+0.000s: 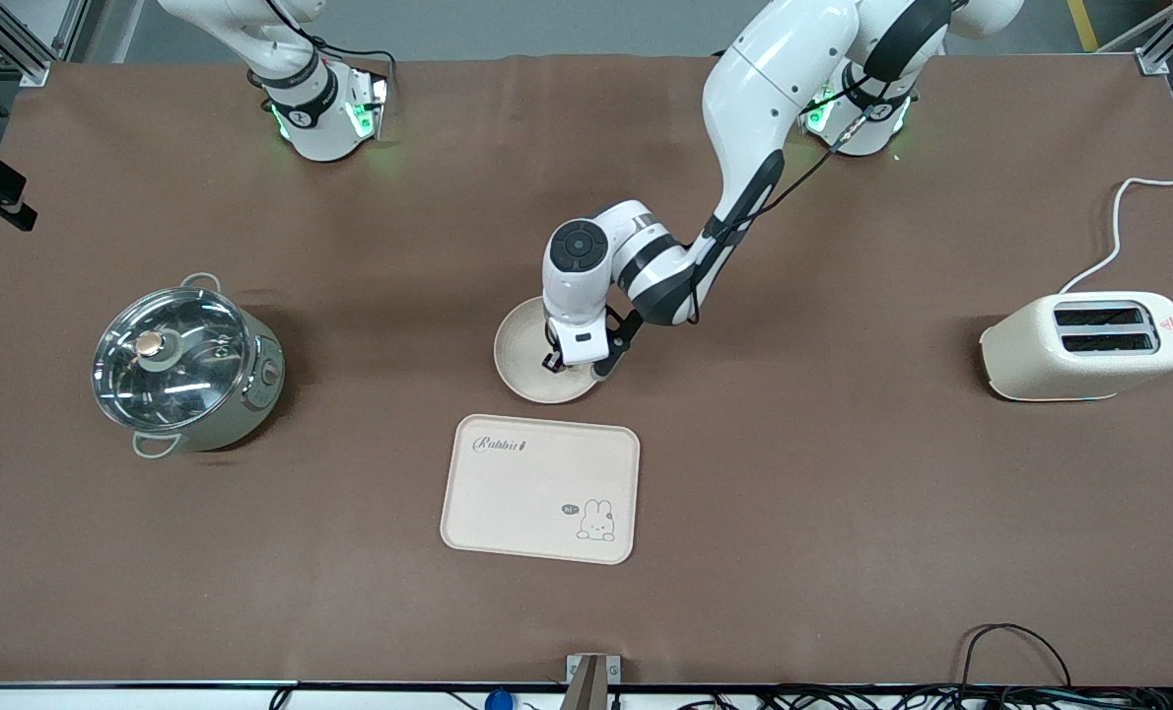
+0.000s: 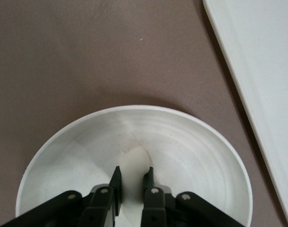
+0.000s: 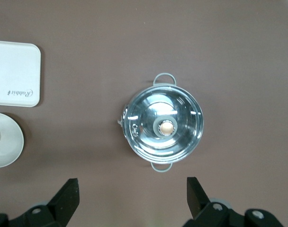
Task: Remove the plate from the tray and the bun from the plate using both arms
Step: 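Lift the bun with the left gripper and carry it toward the toaster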
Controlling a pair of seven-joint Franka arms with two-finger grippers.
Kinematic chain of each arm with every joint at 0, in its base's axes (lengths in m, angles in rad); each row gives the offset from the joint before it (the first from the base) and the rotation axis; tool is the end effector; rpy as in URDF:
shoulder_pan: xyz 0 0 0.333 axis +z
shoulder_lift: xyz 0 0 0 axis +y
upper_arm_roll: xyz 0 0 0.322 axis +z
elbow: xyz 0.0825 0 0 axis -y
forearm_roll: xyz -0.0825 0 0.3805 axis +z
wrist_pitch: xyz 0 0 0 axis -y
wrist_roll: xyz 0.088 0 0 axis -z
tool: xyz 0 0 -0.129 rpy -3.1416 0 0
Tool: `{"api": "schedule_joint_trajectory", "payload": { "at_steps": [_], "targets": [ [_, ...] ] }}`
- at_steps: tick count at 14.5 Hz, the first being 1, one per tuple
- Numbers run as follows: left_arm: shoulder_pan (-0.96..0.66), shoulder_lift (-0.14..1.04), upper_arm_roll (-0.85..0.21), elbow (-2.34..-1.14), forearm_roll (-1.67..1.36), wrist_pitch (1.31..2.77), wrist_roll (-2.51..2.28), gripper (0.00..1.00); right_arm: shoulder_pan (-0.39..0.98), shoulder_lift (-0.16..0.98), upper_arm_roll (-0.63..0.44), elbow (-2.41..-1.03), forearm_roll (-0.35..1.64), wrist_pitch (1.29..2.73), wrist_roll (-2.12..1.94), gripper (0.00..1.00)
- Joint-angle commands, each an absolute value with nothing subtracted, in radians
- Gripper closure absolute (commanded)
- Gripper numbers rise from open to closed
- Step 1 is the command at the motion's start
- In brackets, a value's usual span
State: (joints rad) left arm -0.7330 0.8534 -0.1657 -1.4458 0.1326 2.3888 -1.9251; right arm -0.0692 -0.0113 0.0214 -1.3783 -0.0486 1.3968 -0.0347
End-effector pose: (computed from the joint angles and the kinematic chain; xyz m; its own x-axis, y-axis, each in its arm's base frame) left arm 0.4777 -0.5603 0.1762 0.5446 0.8367 -0.0588 0.8377 -0.5391 0.0878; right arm 0.5256 -0.0320 0.6876 0.9994 -0.0215 0.0283 -0.0229 -0.9985 0.0488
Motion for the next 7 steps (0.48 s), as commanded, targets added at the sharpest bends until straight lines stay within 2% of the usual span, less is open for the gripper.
{"api": "schedule_joint_trajectory", "payload": {
  "at_steps": [1,7],
  "targets": [
    [-0.739,0.825,-0.161,-1.447,0.161,2.370,-1.937,0.83,-0.173,-0.057,0.121,-1.404,-0.058,1.374,-0.043,0.00],
    [-0.675,0.688,-0.160,-1.443,0.208,2.216,-1.876,0.82,-0.155,-0.054,0.120,-1.402,-0.060,1.382,-0.041,0.00]
  ]
}}
